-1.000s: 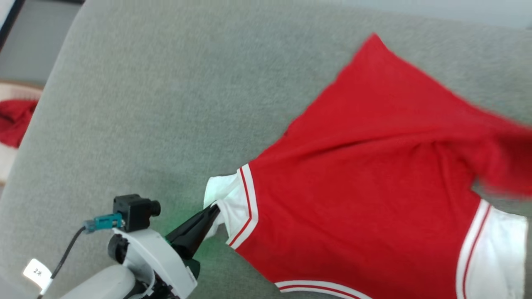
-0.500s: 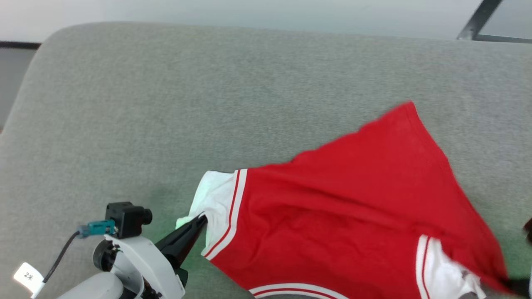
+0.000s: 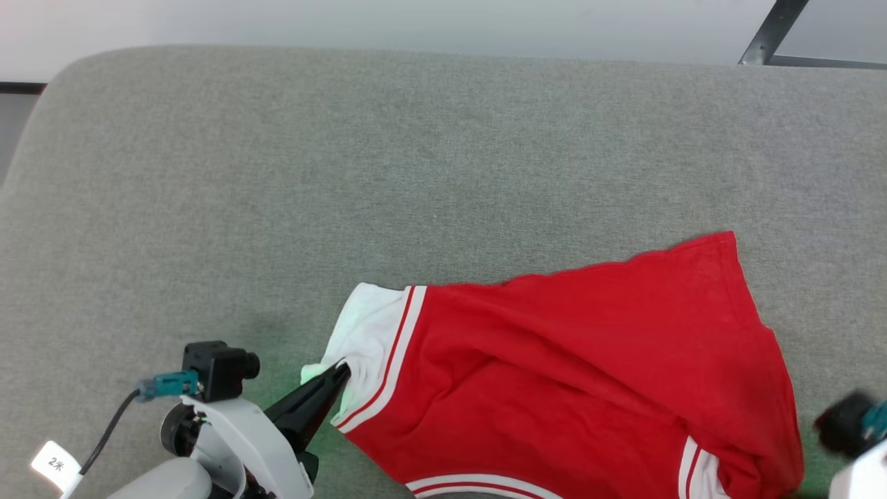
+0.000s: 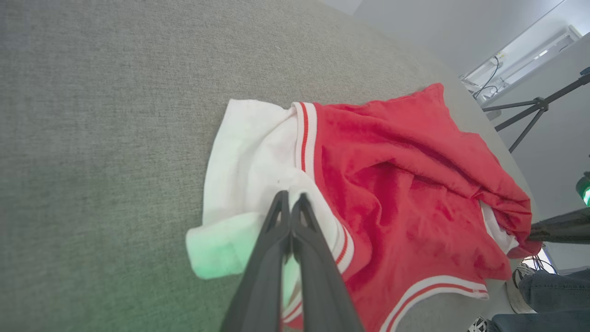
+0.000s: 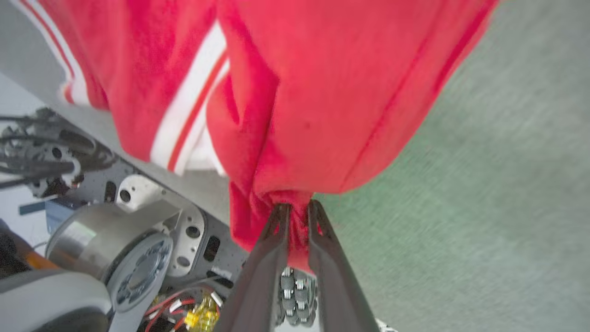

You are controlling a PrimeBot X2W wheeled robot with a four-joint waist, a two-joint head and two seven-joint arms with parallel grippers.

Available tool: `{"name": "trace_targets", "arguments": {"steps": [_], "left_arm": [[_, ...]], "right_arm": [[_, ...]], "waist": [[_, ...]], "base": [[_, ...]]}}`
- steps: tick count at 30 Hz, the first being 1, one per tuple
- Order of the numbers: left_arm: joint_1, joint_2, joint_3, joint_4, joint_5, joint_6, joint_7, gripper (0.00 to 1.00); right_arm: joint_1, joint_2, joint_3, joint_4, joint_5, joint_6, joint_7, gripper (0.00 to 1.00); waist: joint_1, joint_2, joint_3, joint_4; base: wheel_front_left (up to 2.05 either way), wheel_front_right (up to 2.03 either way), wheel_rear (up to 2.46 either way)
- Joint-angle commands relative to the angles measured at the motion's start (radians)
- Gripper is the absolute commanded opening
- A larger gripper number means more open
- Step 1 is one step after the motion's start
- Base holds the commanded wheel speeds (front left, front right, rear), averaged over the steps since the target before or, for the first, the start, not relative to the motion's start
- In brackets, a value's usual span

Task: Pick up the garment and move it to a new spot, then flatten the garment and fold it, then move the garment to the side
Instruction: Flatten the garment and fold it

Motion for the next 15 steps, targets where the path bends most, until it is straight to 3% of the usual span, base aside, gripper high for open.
{"name": "trace_targets", "arguments": {"steps": [1,9,15], "left_arm": [[0.005,-0.001,0.0,0.001,0.005,-0.003,-0.003,0.0],[0.017,-0.013,-0.004,-0.013,0.012,0.008,-0.017,0.0],[0.0,-0.025,-0.005,-0.021,0.019,0.004,-0.019,0.0]], "right_arm": [[-0.029,0.011,-0.028,-0.014,-0.008,-0.001,-0.009,1.0],[-0.203,0.003,-0.171,-0.055,-0.03,-0.001,0.028,1.0],[-0.391,-0.01,-0.14,0.059,-0.066,-0.001,0.013,1.0]], "waist": [[0.0,0.0,-0.003,0.006],[0.0,0.0,0.004,0.042],[0.0,0.0,0.035,0.086]], "base": [[0.0,0.0,0.0],[0.0,0.0,0.0],[0.0,0.0,0.0]]}}
